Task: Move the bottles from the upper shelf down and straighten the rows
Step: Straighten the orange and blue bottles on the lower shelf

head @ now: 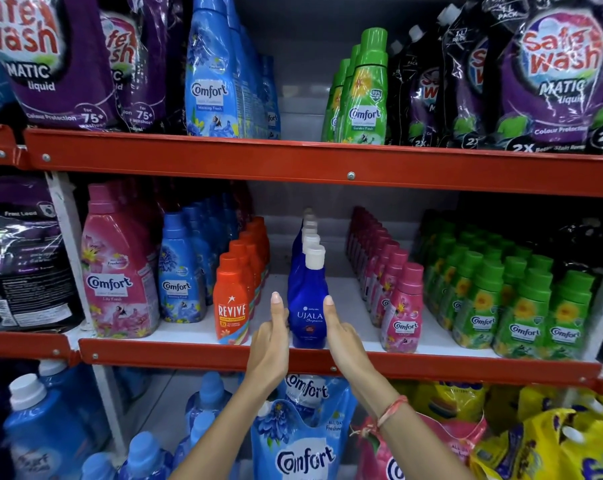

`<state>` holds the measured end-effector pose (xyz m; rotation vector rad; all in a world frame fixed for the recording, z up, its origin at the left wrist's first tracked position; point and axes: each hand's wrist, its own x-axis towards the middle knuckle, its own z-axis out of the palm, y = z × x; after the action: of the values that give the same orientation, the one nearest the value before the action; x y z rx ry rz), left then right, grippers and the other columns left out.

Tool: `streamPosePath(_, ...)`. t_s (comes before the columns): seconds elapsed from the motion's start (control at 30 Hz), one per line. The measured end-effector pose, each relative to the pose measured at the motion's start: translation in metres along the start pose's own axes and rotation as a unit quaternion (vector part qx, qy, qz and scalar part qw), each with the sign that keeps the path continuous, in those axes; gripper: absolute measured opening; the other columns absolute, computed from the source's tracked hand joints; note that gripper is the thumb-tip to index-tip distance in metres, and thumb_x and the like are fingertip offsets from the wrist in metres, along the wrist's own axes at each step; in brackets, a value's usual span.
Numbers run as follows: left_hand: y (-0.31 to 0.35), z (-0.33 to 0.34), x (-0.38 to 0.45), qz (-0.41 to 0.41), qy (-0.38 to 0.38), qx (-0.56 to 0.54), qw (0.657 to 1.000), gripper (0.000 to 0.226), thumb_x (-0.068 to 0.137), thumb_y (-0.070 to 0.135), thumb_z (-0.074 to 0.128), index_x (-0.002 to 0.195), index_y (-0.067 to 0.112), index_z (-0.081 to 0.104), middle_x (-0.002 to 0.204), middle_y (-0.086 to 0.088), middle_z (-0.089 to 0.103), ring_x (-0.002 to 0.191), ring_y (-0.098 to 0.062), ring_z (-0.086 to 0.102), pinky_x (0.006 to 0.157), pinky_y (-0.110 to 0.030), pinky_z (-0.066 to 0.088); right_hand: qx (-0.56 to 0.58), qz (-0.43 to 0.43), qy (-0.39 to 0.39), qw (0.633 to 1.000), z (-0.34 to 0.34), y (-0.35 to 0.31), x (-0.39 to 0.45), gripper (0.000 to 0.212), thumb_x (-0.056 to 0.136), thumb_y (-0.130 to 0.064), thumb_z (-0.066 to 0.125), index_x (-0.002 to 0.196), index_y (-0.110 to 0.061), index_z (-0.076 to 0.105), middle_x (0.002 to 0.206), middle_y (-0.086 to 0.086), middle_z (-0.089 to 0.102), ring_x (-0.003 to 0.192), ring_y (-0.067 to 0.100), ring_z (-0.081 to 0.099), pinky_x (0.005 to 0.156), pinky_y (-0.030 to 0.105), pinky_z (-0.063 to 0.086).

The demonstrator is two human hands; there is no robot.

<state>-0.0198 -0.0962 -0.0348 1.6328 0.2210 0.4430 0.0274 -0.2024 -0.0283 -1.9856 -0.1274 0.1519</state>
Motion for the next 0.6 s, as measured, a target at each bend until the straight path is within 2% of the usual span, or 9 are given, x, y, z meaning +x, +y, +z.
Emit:
streamPosePath(0.07, 0.004, -0.002, -0.004, 0.004, 0.005, 0.003, 1.000, 0.117, 0.063, 0.100, 0.010, 0.126, 0.018, 0.066, 0.117, 0.002, 0.073, 0.114, -0.014, 0.063, 0.112, -0.038, 0.041, 0.004, -0.009, 0.003, 1.000, 0.001, 0.001, -0.001, 0.102, 0.079, -0.082, 0.007, 0.145, -0.013, 0.040, 0.147, 0.012, 0.050, 0.144, 0.031, 0.034, 0.120, 0.051, 0.022)
streamPosePath(0.1, 0.008, 0.000, -0.008, 0.013, 0.011, 0.009, 1.000, 0.095, 0.072, 0.091, 0.012, 0.106, 0.025, 0.070, 0.095, 0.011, 0.070, 0.096, -0.005, 0.063, 0.099, -0.027, 0.045, 0.004, -0.015, 0.005, 1.000, 0.000, 0.001, -0.003, 0.101, 0.079, -0.081, 0.008, 0.144, -0.012, 0.042, 0.141, 0.010, 0.056, 0.140, 0.031, 0.039, 0.118, 0.050, 0.026)
streamPosePath(0.13, 0.012, 0.002, -0.012, 0.028, 0.019, 0.019, 0.999, 0.067, 0.082, 0.080, 0.015, 0.085, 0.033, 0.063, 0.079, 0.018, 0.060, 0.080, 0.005, 0.056, 0.084, -0.016, 0.043, 0.003, -0.024, 0.015, 1.000, -0.001, 0.003, -0.005, 0.098, 0.081, -0.080, 0.009, 0.142, -0.012, 0.044, 0.128, 0.006, 0.061, 0.131, 0.030, 0.048, 0.113, 0.046, 0.034)
streamPosePath(0.17, 0.014, 0.005, -0.016, 0.052, 0.050, 0.035, 0.997, 0.048, 0.093, 0.065, 0.020, 0.077, 0.036, 0.055, 0.072, 0.020, 0.053, 0.071, 0.012, 0.050, 0.074, -0.007, 0.038, 0.005, -0.045, 0.035, 0.998, -0.002, 0.004, -0.009, 0.092, 0.083, -0.078, 0.012, 0.138, -0.013, 0.047, 0.111, 0.002, 0.063, 0.117, 0.026, 0.056, 0.102, 0.041, 0.042)
streamPosePath(0.23, 0.014, 0.009, -0.024, 0.136, 0.132, 0.072, 0.979, 0.040, 0.105, 0.040, 0.028, 0.089, 0.030, 0.062, 0.082, 0.018, 0.060, 0.077, 0.014, 0.054, 0.075, -0.006, 0.038, 0.034, -0.117, 0.110, 0.986, -0.008, 0.006, -0.019, 0.075, 0.087, -0.073, 0.018, 0.123, -0.021, 0.058, 0.081, -0.006, 0.059, 0.082, 0.016, 0.058, 0.075, 0.030, 0.044)
streamPosePath(0.3, 0.010, 0.015, -0.025, 0.201, 0.180, 0.077, 0.960, 0.040, 0.105, 0.035, 0.030, 0.106, 0.023, 0.068, 0.099, 0.011, 0.070, 0.094, 0.002, 0.062, 0.087, -0.019, 0.044, 0.067, -0.200, 0.217, 0.953, -0.020, 0.010, -0.028, 0.055, 0.090, -0.067, 0.024, 0.099, -0.028, 0.061, 0.074, -0.007, 0.060, 0.068, 0.013, 0.053, 0.065, 0.028, 0.041)
streamPosePath(0.4, 0.004, 0.032, -0.024, 0.214, 0.129, 0.060, 0.966, 0.038, 0.101, 0.033, 0.034, 0.092, 0.026, 0.070, 0.095, 0.016, 0.072, 0.094, 0.001, 0.066, 0.084, -0.018, 0.049, 0.120, -0.232, 0.359, 0.896, -0.044, 0.021, -0.030, 0.035, 0.096, -0.045, 0.034, 0.104, -0.022, 0.061, 0.100, -0.002, 0.060, 0.093, 0.020, 0.056, 0.081, 0.035, 0.044)
streamPosePath(0.5, 0.006, 0.059, -0.028, 0.168, 0.032, 0.076, 0.982, 0.040, 0.106, 0.034, 0.035, 0.100, 0.019, 0.071, 0.102, 0.010, 0.074, 0.097, 0.001, 0.066, 0.092, -0.027, 0.050, 0.130, -0.171, 0.407, 0.888, -0.073, 0.038, -0.021, 0.034, 0.098, -0.033, 0.041, 0.121, -0.013, 0.055, 0.120, 0.002, 0.049, 0.120, 0.024, 0.043, 0.101, 0.042, 0.037)
streamPosePath(0.6, 0.010, 0.086, -0.029, 0.080, -0.057, 0.072, 0.993, 0.068, 0.082, 0.085, 0.019, 0.085, 0.029, 0.059, 0.096, 0.004, 0.065, 0.094, -0.010, 0.062, 0.091, -0.031, 0.043, 0.112, -0.097, 0.332, 0.932, -0.098, 0.052, -0.013, 0.050, 0.101, -0.036, 0.036, 0.144, -0.011, 0.038, 0.150, 0.011, 0.041, 0.140, 0.027, 0.033, 0.115, 0.044, 0.027)
